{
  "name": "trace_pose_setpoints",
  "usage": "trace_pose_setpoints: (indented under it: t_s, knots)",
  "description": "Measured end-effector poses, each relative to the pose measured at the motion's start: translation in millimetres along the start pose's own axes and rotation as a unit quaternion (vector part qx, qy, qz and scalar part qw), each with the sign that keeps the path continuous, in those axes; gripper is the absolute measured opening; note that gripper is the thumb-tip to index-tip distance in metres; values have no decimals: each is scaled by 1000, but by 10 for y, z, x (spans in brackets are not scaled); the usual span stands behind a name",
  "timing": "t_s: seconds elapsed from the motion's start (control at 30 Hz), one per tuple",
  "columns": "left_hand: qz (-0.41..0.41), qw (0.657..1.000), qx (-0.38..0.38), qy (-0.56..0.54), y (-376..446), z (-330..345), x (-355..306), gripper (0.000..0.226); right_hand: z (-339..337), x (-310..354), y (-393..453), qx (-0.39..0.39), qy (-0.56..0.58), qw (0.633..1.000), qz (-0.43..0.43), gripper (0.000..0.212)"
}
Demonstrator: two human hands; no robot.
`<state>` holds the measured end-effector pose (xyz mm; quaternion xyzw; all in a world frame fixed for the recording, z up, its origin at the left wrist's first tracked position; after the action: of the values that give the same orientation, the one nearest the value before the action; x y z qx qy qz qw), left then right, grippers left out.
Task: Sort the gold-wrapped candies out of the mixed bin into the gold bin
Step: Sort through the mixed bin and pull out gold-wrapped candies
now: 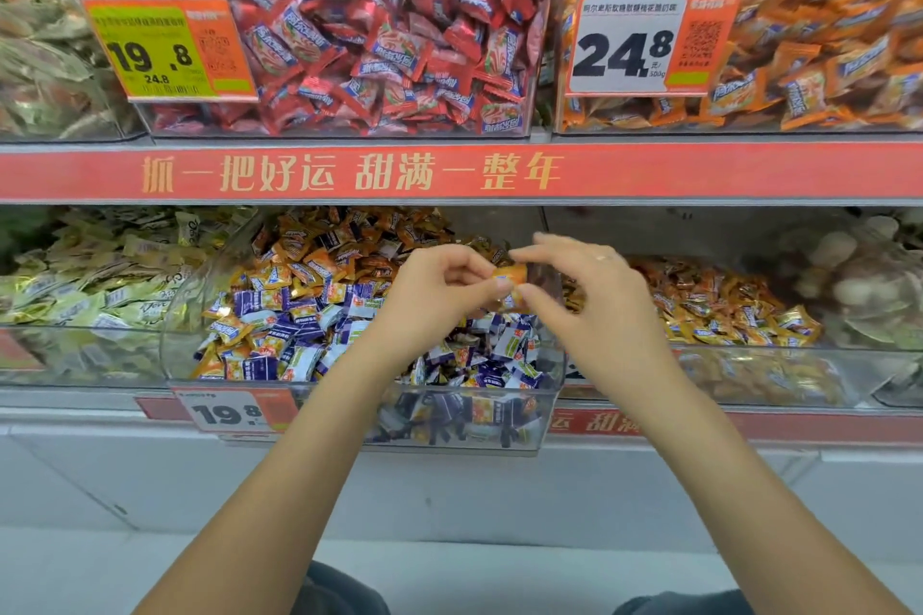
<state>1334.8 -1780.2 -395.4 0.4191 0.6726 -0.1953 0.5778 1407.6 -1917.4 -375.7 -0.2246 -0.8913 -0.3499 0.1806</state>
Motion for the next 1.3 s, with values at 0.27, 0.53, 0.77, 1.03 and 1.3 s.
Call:
trace_pose_setpoints:
  t_s: [0.27,0.53,0.77,1.03,1.3]
  knots:
    - [-67,994,-86,25,59,-592,145,26,-156,-441,76,-82,52,984,148,25]
    - [-39,943,90,317,205,-562,497,68,127,-751,79,156,-147,961,177,60]
    - [-41,848,143,509,343,-416,710,65,103,-685,81,118,-61,974,186,45]
    - [-34,922,82,376,341,-433,667,54,54,-630,61,94,-40,979,176,39]
    - [-43,956,12,291,314,-624,627,18,-36,-529,66,45,18,989,139,33]
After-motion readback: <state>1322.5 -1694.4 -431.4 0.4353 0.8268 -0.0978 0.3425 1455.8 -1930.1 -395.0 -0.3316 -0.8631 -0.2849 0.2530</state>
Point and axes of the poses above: each hand's wrist, its own y-axis towards the middle knuckle, its own z-axis out of the palm, x = y × z, the point moved 6 cm from there along y, towards the middle knuckle, and after that the axes turned 7 degrees about -y, right-handed, at the moved point
